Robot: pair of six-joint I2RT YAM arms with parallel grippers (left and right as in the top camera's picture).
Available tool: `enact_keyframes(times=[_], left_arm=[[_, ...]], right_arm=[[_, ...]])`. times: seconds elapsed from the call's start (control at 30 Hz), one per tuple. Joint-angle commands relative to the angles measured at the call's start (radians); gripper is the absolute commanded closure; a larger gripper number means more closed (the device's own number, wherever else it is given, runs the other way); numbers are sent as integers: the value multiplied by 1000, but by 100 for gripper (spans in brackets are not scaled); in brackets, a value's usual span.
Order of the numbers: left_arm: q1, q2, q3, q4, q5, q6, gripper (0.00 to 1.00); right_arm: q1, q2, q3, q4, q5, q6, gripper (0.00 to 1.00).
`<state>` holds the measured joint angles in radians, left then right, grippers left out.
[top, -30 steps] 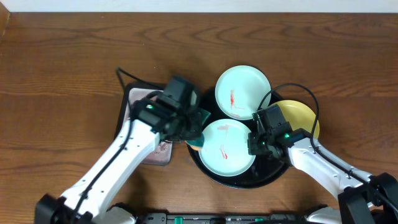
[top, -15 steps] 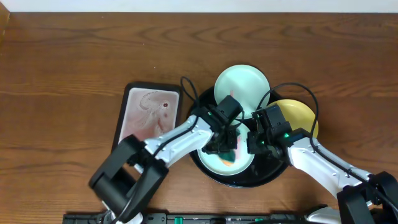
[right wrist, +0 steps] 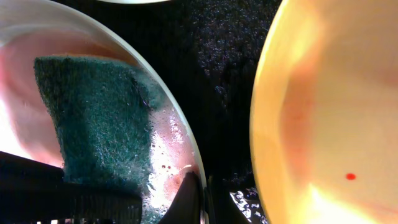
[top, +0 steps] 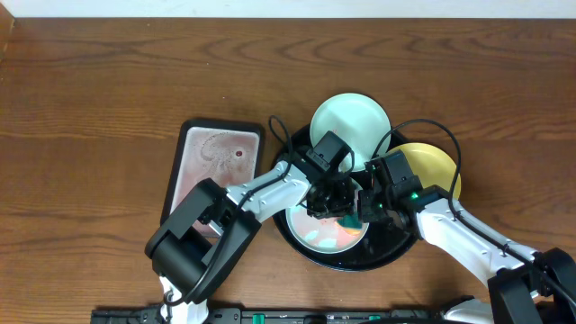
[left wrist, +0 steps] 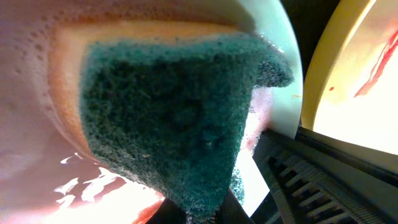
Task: Clean dirty plates on tray and stack at the side
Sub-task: 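Scrub the front green plate with the sponge while right gripper holds it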
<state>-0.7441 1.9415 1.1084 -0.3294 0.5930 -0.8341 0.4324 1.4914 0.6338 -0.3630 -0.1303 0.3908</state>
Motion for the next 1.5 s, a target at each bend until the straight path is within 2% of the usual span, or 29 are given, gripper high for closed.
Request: enact_keyframes(times=[0.0,0.17,0.23,0.3,0.47,0.6,0.73,1.0,1.23,1.47], left_arm=[[35,67,-8,-87,-105,49,93],[110,56,4,-257,-320,112,92],[137,30,16,-365,-485,124,93],[147,12,23,-419,-585,124,93],[152,-10,23,-478,-718,135,93],[147,-8,22,-450,-661,134,93],[128,-6,21,-298,-437,134,92],[68,-6,20,-54,-210,117,93],[-5,-2,20,12,-189,114,93],[-23,6,14,17,-175,51,93]], right_arm=[[14,36,-18,-10,13,10,99],[14,36,-18,-11,13,10,99],[14,36,-18,-11,13,10,99],[14,36,-18,-11,13,11,99],[13,36,-18,-16,14,13,99],[13,36,-19,-22,14,13,99],[14,36,-19,-23,14,13,99],[14,36,-19,-23,14,12,99],[14,36,-19,-34,13,3,99],[14,36,-19,-47,14,-3,99]])
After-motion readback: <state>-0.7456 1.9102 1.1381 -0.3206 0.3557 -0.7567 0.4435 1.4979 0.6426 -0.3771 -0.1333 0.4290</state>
